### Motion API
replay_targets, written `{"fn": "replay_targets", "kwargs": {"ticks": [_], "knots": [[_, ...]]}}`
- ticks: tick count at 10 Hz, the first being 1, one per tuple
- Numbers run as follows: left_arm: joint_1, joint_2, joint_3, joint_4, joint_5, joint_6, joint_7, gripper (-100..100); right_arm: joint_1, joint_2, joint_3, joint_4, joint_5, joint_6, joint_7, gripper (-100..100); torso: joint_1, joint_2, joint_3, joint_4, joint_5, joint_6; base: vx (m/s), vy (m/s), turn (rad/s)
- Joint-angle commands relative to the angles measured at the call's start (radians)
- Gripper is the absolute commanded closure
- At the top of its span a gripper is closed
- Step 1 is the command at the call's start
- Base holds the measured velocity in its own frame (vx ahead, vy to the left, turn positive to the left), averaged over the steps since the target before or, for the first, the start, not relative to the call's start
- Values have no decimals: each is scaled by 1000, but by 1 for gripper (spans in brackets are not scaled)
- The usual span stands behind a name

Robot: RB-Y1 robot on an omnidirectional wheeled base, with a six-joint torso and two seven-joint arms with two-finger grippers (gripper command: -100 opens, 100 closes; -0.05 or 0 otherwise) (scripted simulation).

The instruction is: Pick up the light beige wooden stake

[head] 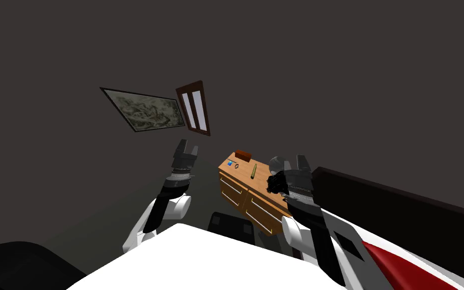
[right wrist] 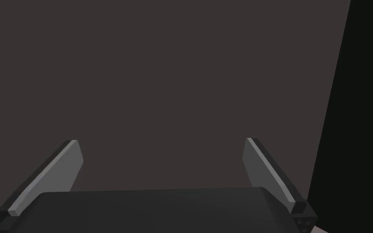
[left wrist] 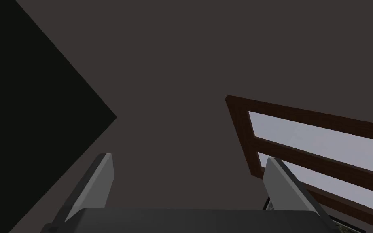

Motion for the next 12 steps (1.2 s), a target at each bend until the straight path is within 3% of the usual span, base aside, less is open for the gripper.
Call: {"fn": "replay_targets", "kwargs": {"ticks": [1, 5, 6, 8, 9, 11, 12], "knots": [[0, 0, 0, 0, 0, 0, 0, 0, -14, -38, 9, 3, -5, 8, 2, -100, 0, 0, 0, 0, 0, 0, -9, 20, 45], [0, 0, 0, 0, 0, 0, 0, 0, -92, -161, 55, 33, -35, 60, 17, -100, 3, 2, 1, 0, 1, 0, -35, 38, 98], [0, 0, 0, 0, 0, 0, 0, 0, -92, -177, 55, 33, -35, 60, 17, -100, 3, 2, 1, 1, 1, 0, -35, 31, 30], [0, 0, 0, 0, 0, 0, 0, 0, -149, -243, 84, 65, -60, 106, 34, -100, 2, 2, 1, 1, 1, 0, -38, 42, 150], [0, 0, 0, 0, 0, 0, 0, 0, -149, -257, 84, 65, -60, 106, 34, -100, 3, 2, 1, 1, 1, -1, -30, 29, 50], [0, 0, 0, 0, 0, 0, 0, 0, -209, -320, 113, 112, -92, 166, 57, -100, 2, 2, 1, 0, 0, 0, -31, 38, 160], [0, 0, 0, 0, 0, 0, 0, 0, -214, -334, 113, 112, -92, 166, 57, -100, 2, 2, 1, 0, 1, 0, -30, 26, 86]]}}
